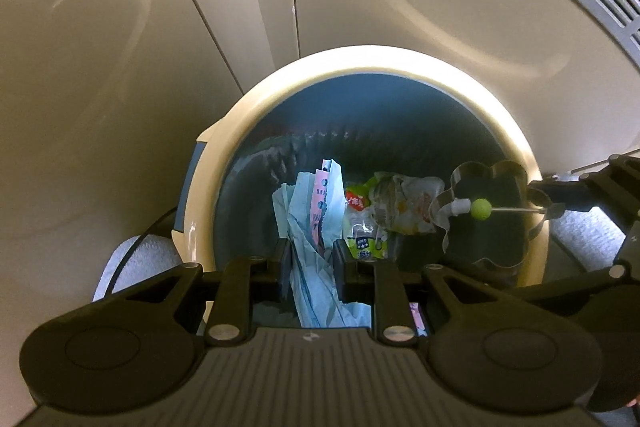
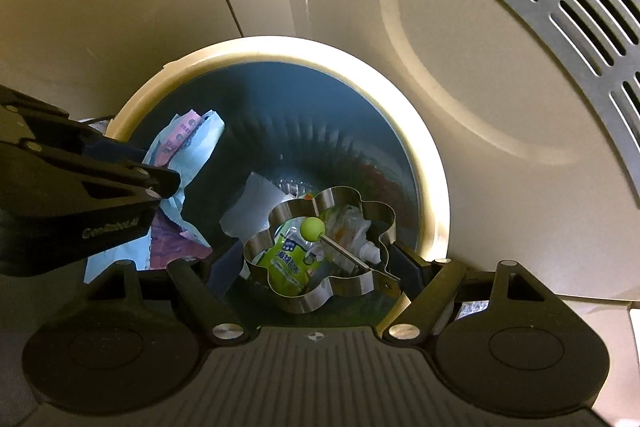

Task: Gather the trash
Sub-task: 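Open the right gripper to drop the egg ring while the left gripper releases the glove, then raise both grippers from the bin back up to the grey mat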

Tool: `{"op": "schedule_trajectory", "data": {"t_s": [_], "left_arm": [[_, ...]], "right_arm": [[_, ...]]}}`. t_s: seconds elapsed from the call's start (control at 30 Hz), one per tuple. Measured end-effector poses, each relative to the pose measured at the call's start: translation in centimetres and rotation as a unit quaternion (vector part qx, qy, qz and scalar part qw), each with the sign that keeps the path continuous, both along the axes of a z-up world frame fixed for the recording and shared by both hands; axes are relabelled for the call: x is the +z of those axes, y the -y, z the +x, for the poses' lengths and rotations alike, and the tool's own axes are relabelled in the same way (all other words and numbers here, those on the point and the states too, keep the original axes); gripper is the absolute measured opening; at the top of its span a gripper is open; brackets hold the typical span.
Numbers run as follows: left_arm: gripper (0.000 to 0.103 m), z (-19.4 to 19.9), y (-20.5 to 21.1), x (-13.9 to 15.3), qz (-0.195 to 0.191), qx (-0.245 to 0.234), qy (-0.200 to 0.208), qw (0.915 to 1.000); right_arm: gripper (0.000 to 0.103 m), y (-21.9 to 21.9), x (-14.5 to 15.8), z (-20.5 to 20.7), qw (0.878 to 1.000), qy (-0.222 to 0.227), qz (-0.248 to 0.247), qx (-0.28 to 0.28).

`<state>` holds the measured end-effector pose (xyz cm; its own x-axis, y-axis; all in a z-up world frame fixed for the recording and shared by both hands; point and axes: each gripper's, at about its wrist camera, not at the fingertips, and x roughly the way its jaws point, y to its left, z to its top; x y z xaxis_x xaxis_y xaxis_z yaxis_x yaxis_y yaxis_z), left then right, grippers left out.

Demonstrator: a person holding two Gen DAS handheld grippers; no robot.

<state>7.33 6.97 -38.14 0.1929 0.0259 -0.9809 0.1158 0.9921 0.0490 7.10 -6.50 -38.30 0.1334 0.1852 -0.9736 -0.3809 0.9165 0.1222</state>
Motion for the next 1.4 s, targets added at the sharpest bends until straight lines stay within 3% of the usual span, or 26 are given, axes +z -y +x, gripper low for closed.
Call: {"op": "schedule_trajectory", "data": {"t_s": [0.87, 0.93, 0.97, 1.0, 1.13, 1.4], "left_arm": [[0.027, 0.8, 0.3, -1.5, 0.018, 0.008, -0.018, 0.9996], [0.049, 0.7, 0.3, -1.4, 0.022, 0.006, -0.017, 0.9996], [0.079, 0.6, 0.4, -1.4, 0.025, 0.006, -0.017, 0.9995], [0.09, 0.5, 0.4, -1.3, 0.042, 0.013, -0.011, 0.999], [0.102, 0.1, -0.1, 0.3, 0.03, 0.011, 0.008, 0.9995], [0.102, -2.5, -1.4, 5.7, -0.009, 0.03, 0.041, 0.9986]], "right_arm": [[0.082, -0.6, -1.0, 0.3, 1.0, -0.011, -0.008, 0.006], [0.082, -0.7, -0.9, 0.3, 1.0, -0.005, -0.015, 0.001], [0.085, -0.6, -0.9, 0.3, 1.0, -0.003, -0.019, -0.002], [0.086, -0.6, -0.9, 0.2, 1.0, -0.003, -0.025, -0.004], [0.093, 0.0, 0.1, 0.0, 1.0, -0.002, -0.014, 0.003], [0.094, 1.3, 6.3, -1.9, 0.998, 0.06, 0.022, 0.008]]}}
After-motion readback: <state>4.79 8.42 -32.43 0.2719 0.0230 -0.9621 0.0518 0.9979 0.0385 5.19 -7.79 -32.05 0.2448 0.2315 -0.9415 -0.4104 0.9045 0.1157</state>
